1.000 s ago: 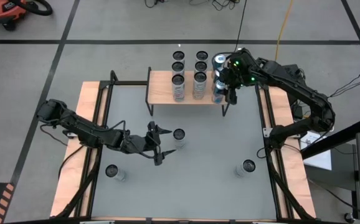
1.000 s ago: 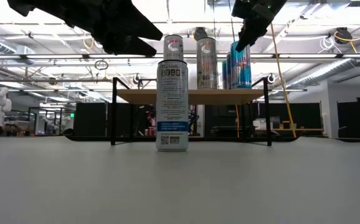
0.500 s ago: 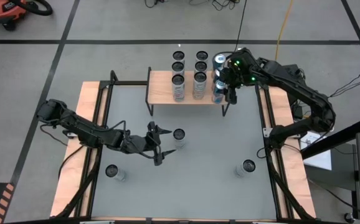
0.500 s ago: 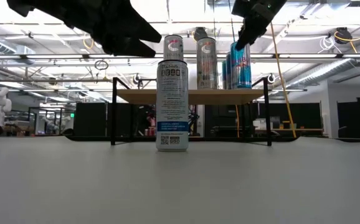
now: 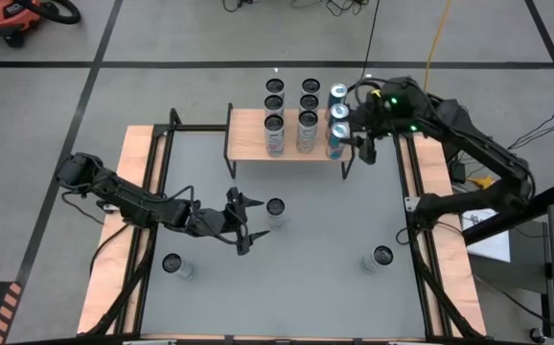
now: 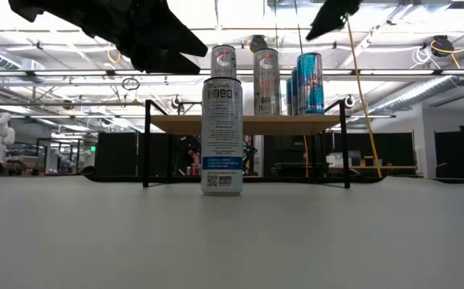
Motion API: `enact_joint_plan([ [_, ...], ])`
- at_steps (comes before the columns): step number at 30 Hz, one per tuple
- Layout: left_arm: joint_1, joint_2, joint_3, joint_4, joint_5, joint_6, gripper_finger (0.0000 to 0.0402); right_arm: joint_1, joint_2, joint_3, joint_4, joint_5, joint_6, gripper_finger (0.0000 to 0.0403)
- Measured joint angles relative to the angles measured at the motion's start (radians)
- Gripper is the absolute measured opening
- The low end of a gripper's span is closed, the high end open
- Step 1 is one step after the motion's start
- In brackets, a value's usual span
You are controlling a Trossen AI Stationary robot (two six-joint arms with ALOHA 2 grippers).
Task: Place canned beverage on shelf
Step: Put the top white blue soda can on the shelf
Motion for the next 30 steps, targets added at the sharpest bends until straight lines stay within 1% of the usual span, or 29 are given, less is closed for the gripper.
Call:
enact_joint_plan([
  [3, 0.0, 0.0, 0.0, 0.0, -0.001, 0.0, 0.0396, 0.063, -0.037, 0.0, 0.0, 0.005, 0.091, 0.0238],
  [4, 0.0, 0.0, 0.0, 0.0, -0.003, -0.002, 0.0396, 0.091, -0.048, 0.0, 0.002, 0.022, 0.121, 0.0238],
  [8, 0.0, 0.0, 0.0, 0.0, -0.006, -0.004, 0.0396, 0.246, -0.075, 0.0, 0.004, 0.16, 0.199, 0.0238],
  [12, 0.0, 0.0, 0.0, 0.0, -0.007, -0.027, 0.0396, 0.413, -0.072, -0.007, 0.011, 0.239, 0.262, 0.0238],
  [15, 0.0, 0.0, 0.0, 0.0, -0.007, -0.03, 0.0396, 0.538, -0.062, -0.043, 0.034, 0.328, 0.311, 0.0238],
  [19, -0.005, 0.0, 0.0, 0.0, -0.009, -0.03, 0.0396, 0.684, -0.044, -0.13, 0.081, 0.465, 0.384, 0.0238],
  [24, -0.007, 0.006, 0.0, 0.002, -0.012, -0.054, 0.0396, 0.83, -0.019, -0.265, 0.223, 0.602, 0.474, 0.0238],
  [28, -0.007, 0.028, -0.001, 0.001, -0.04, -0.087, 0.0396, 0.897, 0.015, -0.373, 0.394, 0.665, 0.507, 0.0238],
  [30, -0.007, 0.047, -0.001, 0.001, -0.054, -0.112, 0.0396, 0.917, 0.035, -0.418, 0.469, 0.717, 0.531, 0.0238],
])
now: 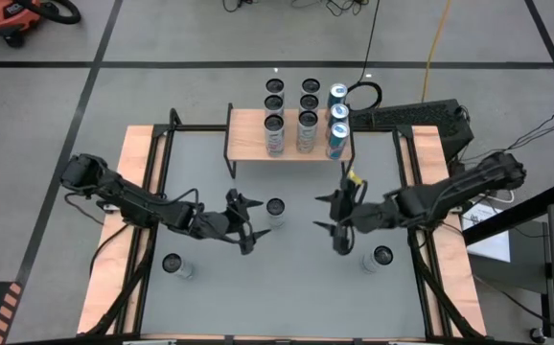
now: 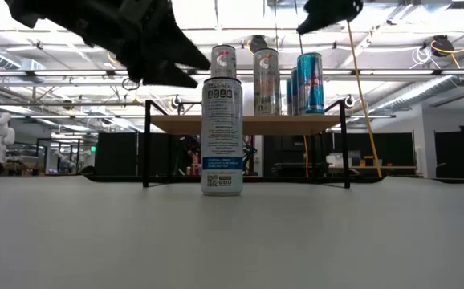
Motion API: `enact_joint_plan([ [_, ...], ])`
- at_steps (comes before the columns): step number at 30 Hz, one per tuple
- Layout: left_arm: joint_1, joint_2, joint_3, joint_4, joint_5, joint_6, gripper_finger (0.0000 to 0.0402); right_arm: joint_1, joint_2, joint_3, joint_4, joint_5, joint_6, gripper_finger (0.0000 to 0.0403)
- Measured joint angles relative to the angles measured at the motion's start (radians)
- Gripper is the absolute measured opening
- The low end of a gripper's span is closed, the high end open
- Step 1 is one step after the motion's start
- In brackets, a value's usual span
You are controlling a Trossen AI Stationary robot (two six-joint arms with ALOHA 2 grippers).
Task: Place canned beverage on shelf
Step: Put the top white blue soda can on the shelf
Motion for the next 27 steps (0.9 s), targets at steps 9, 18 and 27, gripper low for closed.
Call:
enact_joint_plan([
  [9, -0.001, 0.065, 0.0, 0.019, -0.069, -0.075, 0.0396, 0.007, 0.162, -0.08, 0.202, 0.102, 0.099, 0.0238],
  [18, -0.001, 0.077, 0.0, 0.045, -0.063, -0.074, 0.0396, -0.015, 0.36, -0.08, 0.43, 0.198, 0.068, 0.0238],
  [27, -0.007, 0.077, 0.0, 0.032, -0.057, -0.073, 0.0396, -0.062, 0.469, -0.08, 0.644, 0.197, 0.029, 0.0241],
])
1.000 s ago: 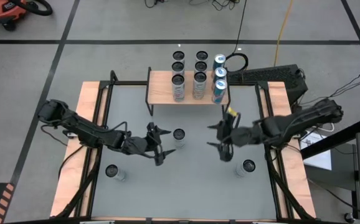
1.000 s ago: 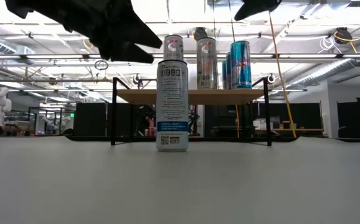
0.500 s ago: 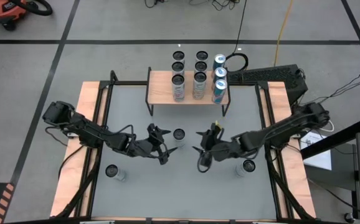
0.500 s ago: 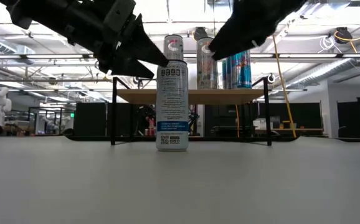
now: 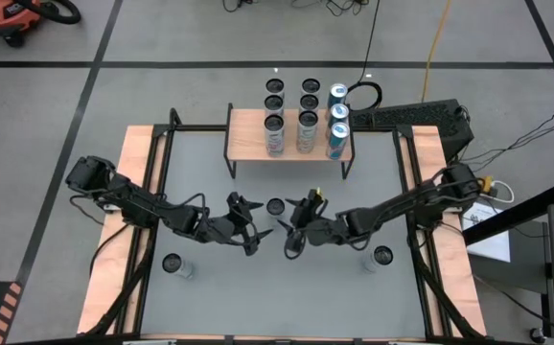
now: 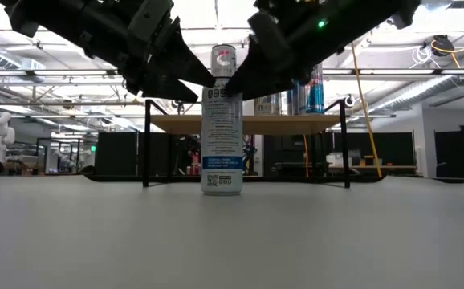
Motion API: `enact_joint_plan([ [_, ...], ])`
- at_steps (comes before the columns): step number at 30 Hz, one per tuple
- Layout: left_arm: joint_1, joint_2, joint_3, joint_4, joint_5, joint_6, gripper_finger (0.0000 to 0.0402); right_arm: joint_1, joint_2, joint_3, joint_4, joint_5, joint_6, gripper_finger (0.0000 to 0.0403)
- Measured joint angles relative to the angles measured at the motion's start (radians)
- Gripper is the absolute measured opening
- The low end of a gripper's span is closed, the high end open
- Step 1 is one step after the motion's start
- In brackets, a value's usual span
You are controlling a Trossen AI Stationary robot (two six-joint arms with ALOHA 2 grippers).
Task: Place canned beverage on shelf
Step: Put the top white blue soda can on the shelf
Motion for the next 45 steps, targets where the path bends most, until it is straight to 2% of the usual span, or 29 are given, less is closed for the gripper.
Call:
enact_joint_plan([
  [4, 0.0, 0.0, 0.0, 0.001, 0.001, 0.022, 0.0396, -0.027, 0.02, 0.0, 0.033, -0.014, 0.004, 0.0254],
  [12, 0.001, 0.0, 0.0, 0.008, 0.053, 0.053, 0.0396, -0.086, 0.1, 0.0, 0.192, -0.131, -0.053, 0.0266],
  [20, 0.0, 0.0, 0.0, -0.008, 0.071, 0.054, 0.0396, -0.113, 0.131, 0.0, 0.241, -0.14, -0.054, 0.0233],
  [26, -0.001, 0.0, 0.0, -0.039, 0.071, 0.059, 0.0396, -0.111, 0.115, 0.0, 0.243, -0.228, -0.076, 0.0202],
  [31, -0.019, 0.0, 0.0, -0.048, 0.071, 0.079, 0.0396, -0.11, 0.099, 0.0, 0.244, -0.31, -0.089, 0.02],
  [40, -0.033, -0.004, 0.0, -0.07, 0.051, 0.078, 0.0396, -0.11, 0.09, 0.001, 0.255, -0.325, -0.114, 0.02],
  [45, -0.032, -0.004, 0.0, -0.079, 0.05, 0.077, 0.0396, -0.11, 0.09, 0.002, 0.307, -0.402, -0.141, 0.02],
])
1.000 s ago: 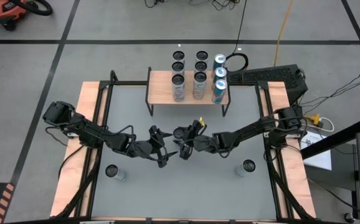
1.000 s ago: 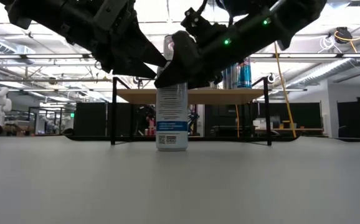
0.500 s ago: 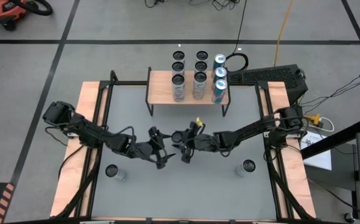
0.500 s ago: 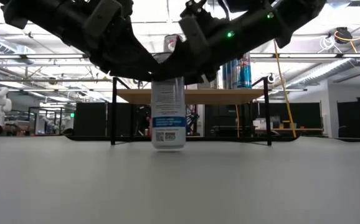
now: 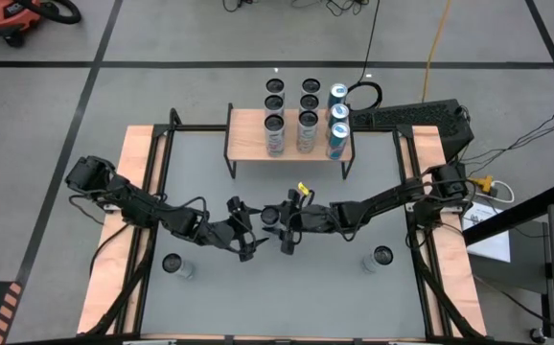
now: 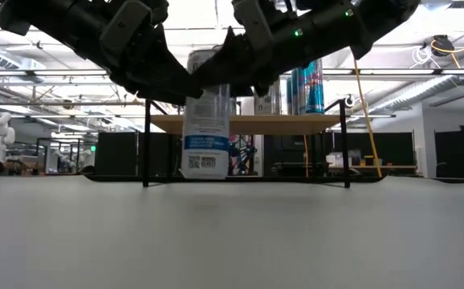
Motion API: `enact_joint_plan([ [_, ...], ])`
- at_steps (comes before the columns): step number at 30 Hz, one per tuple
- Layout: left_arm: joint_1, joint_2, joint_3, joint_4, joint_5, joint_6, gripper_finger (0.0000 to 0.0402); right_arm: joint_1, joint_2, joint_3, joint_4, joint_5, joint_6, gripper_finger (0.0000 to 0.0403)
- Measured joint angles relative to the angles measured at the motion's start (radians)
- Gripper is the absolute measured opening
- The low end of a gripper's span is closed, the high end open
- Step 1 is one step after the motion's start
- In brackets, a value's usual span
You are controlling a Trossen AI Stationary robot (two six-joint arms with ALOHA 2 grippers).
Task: Place canned beverage on shelf
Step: Put the top white blue soda can on the shelf
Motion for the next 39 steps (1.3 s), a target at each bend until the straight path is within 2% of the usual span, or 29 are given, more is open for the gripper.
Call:
enact_joint_plan([
  [9, 0.0, 0.0, 0.0, 0.001, 0.001, -0.026, 0.0396, 0.004, 0.0, 0.001, 0.097, -0.073, -0.031, 0.02],
  [17, -0.008, 0.0, 0.0, 0.018, 0.032, -0.026, 0.0389, 0.006, -0.001, 0.001, 0.179, -0.076, -0.053, 0.02],
  [31, -0.026, 0.0, 0.0, 0.028, -0.007, -0.042, 0.0259, 0.007, -0.002, 0.001, 0.184, -0.081, -0.078, 0.0204],
  [39, -0.026, 0.0, 0.0, 0.032, -0.014, -0.051, 0.0244, 0.007, -0.002, 0.002, 0.183, -0.079, -0.082, 0.0228],
])
